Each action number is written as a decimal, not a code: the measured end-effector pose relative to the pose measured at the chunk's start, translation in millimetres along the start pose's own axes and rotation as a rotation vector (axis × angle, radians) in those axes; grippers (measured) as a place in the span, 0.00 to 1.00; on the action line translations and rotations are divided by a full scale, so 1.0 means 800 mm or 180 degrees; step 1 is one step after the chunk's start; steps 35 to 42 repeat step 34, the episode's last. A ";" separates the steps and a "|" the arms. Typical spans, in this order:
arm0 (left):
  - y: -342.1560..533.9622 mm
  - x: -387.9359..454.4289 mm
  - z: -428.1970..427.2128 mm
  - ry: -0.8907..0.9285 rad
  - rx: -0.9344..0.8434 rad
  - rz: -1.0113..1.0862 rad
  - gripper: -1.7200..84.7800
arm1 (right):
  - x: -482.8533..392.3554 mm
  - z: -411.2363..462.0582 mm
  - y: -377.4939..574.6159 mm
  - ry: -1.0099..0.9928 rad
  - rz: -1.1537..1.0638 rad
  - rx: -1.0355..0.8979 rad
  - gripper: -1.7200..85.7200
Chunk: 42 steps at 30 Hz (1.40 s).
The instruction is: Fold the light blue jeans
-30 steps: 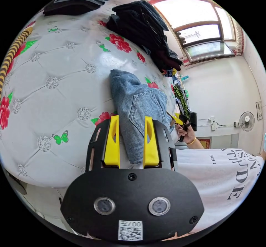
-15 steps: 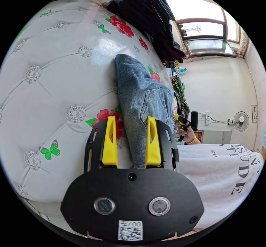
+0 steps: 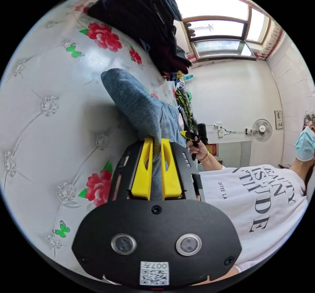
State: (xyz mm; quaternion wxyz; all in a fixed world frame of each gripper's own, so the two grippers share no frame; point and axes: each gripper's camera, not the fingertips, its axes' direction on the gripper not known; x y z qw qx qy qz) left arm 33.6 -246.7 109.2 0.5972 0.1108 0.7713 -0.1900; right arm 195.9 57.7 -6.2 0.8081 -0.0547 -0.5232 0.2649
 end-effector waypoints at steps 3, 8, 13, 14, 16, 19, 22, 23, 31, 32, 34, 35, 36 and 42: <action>-0.085 0.040 0.000 0.0163 0.0177 0.0434 0.07 | -0.053 -0.047 -0.052 -0.0025 -0.0366 0.0359 0.08; -0.272 0.137 0.009 0.0180 0.0519 0.1020 0.07 | -0.166 -0.143 -0.162 0.0203 -0.1035 0.1059 0.09; -0.387 0.201 0.077 -0.1432 0.0780 0.1257 0.09 | -0.226 -0.155 -0.248 0.1596 -0.1080 0.1973 0.13; -0.385 0.194 0.091 -0.1548 0.0741 0.1219 0.09 | -0.222 -0.146 -0.250 0.1645 -0.1080 0.1945 0.13; -0.344 0.152 0.152 -0.1678 0.0466 0.1226 0.09 | -0.181 -0.088 -0.238 0.1555 -0.1117 0.1652 0.14; -0.252 0.081 0.225 -0.2075 -0.0059 0.1097 0.09 | -0.090 -0.002 -0.186 0.1583 -0.0852 0.1088 0.14; -0.153 0.030 0.265 -0.2401 -0.0465 0.0848 0.09 | -0.005 0.029 -0.111 0.1791 -0.0400 0.0810 0.14; -0.136 0.024 0.270 -0.2457 -0.0521 0.0791 0.09 | 0.008 0.026 -0.097 0.1862 -0.0319 0.0806 0.14; -0.040 0.003 0.361 -0.3286 -0.1133 0.0419 0.08 | 0.078 -0.177 -0.047 0.2885 0.0443 0.1849 0.14; -0.041 0.003 0.368 -0.3301 -0.1109 0.0377 0.07 | 0.080 -0.192 -0.051 0.2955 0.0491 0.1948 0.14; -0.047 0.007 0.393 -0.3469 -0.1221 0.0379 0.07 | 0.088 -0.245 -0.076 0.3156 0.0568 0.2227 0.15; -0.047 0.007 0.393 -0.3469 -0.1221 0.0379 0.07 | 0.088 -0.245 -0.076 0.3156 0.0568 0.2227 0.15; -0.047 0.007 0.393 -0.3469 -0.1221 0.0379 0.07 | 0.088 -0.245 -0.076 0.3156 0.0568 0.2227 0.15; -0.047 0.007 0.393 -0.3469 -0.1221 0.0379 0.07 | 0.088 -0.245 -0.076 0.3156 0.0568 0.2227 0.15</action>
